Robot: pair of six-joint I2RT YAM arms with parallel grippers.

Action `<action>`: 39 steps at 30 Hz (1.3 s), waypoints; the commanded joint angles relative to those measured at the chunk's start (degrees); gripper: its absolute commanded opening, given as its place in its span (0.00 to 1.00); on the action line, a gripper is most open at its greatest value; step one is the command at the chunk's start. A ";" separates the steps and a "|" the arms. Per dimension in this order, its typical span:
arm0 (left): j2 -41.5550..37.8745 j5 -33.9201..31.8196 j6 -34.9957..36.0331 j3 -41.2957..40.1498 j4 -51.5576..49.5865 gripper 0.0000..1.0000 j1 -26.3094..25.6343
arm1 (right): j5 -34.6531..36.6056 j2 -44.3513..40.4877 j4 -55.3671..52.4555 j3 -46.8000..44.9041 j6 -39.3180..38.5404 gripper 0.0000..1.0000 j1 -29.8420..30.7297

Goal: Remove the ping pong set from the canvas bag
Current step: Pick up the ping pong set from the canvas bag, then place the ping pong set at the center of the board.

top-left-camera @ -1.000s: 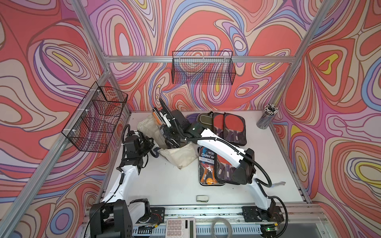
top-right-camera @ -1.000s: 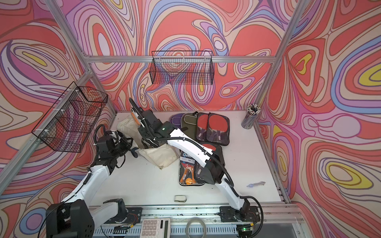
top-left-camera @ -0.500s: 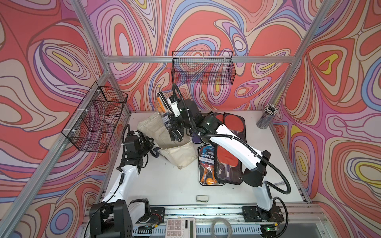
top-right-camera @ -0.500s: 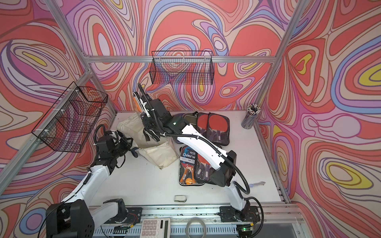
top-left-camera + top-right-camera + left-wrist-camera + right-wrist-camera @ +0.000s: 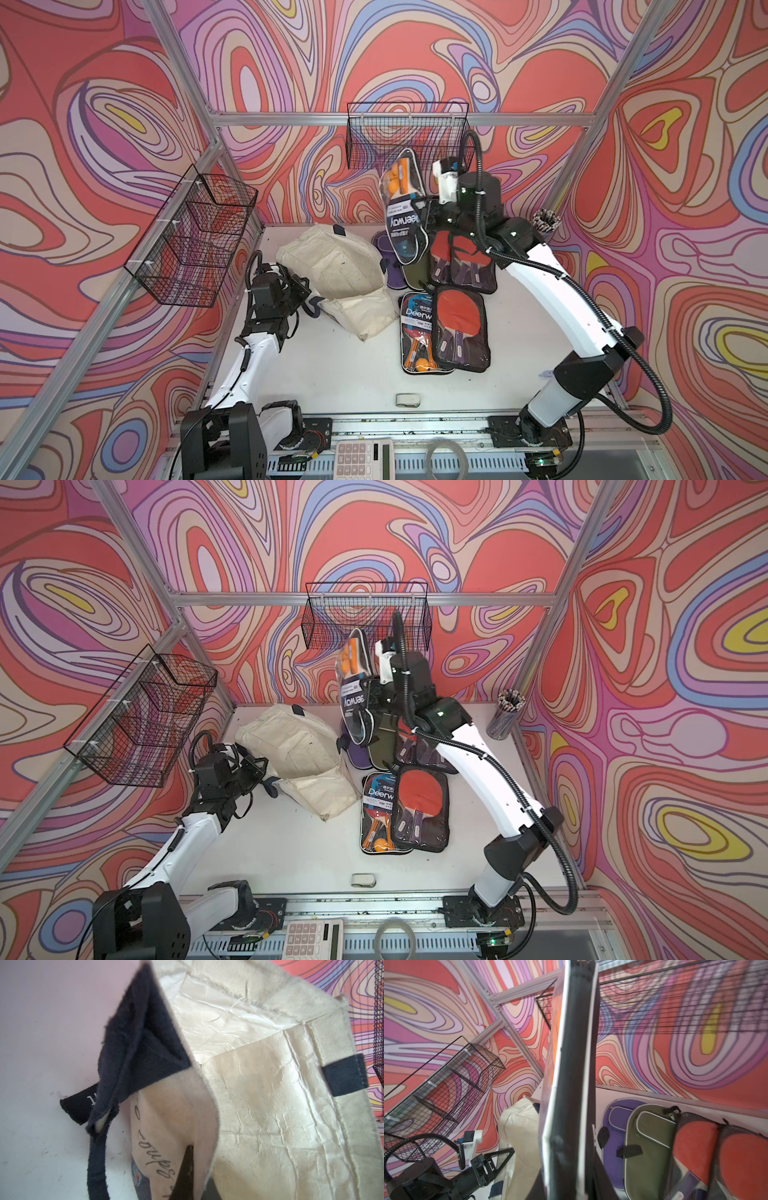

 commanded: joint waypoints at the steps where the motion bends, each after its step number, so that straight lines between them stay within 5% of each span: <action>1: -0.81 -0.65 -0.12 -0.33 -0.77 0.00 0.57 | -7.56 -5.97 6.17 -5.21 5.97 0.00 -4.62; 16: -0.68 -0.34 0.23 0.55 -1.43 0.00 1.30 | -29.68 -21.69 4.59 -32.55 10.55 0.00 -30.96; 26: -0.40 -0.17 0.31 0.55 -1.44 0.00 1.39 | -33.50 -28.79 2.28 -46.43 7.44 0.00 -37.45; 39: -0.64 -0.43 0.67 0.70 -1.93 0.00 1.41 | -33.61 -36.55 8.65 -64.62 8.02 0.00 -38.58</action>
